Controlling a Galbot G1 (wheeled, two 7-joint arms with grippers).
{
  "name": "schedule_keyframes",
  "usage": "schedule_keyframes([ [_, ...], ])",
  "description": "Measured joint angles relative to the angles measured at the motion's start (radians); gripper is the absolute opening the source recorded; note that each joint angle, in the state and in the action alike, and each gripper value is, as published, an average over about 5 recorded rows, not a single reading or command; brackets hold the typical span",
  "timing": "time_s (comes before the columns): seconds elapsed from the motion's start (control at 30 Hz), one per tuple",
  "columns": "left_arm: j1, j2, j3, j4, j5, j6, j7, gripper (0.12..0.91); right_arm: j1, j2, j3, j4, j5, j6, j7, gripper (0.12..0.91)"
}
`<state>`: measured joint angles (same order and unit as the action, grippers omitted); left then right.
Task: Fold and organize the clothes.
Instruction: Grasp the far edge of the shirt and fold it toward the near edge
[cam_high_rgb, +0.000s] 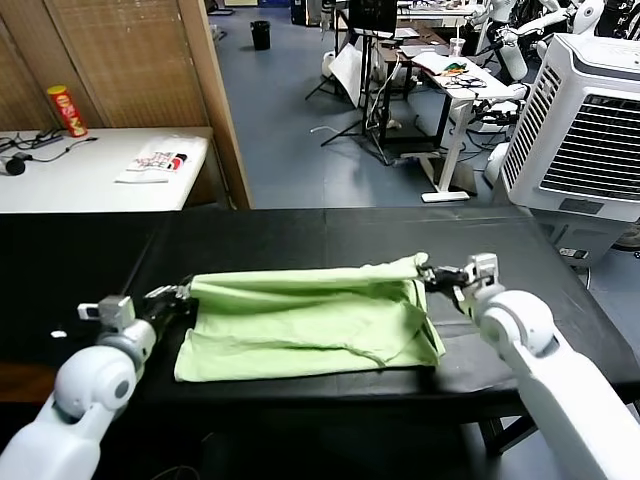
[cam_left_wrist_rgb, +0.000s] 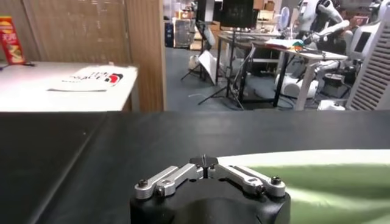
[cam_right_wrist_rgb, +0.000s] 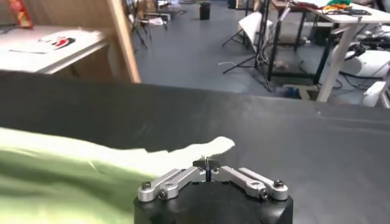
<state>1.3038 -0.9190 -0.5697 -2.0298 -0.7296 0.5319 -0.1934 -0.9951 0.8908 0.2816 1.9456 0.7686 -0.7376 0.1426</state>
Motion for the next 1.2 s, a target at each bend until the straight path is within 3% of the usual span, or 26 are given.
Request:
schedule_keyframes([
  [0.6,0.174,-0.035,-0.026,-0.062,0.088,0.053,0.016,0.125,-0.155,-0.009,0.032,0.070,-0.069,0.001,-0.025,0.130],
  [0.73,0.187,-0.041,-0.024,-0.076,0.093,0.059,0.014,0.125,-0.173,-0.011,0.044,0.084,-0.079,0.001,-0.032,0.199],
  [0.87,0.195,-0.049,-0.024,-0.088,0.099,0.064,0.008,0.134,-0.190,-0.012,0.063,0.099,-0.082,0.001,-0.033,0.327],
  [0.97,0.208,-0.058,-0.032,-0.106,0.099,0.071,0.002,0.227,-0.196,-0.018,0.085,0.112,-0.080,0.001,-0.035,0.483],
  [1.1,0.229,-0.064,-0.056,-0.135,0.088,0.079,0.003,0.454,-0.183,-0.020,0.119,0.114,-0.076,0.001,-0.034,0.692],
  [1.2,0.230,-0.068,-0.070,-0.149,0.072,0.068,0.006,0.620,-0.154,-0.006,0.125,0.094,-0.090,0.001,-0.018,0.780],
])
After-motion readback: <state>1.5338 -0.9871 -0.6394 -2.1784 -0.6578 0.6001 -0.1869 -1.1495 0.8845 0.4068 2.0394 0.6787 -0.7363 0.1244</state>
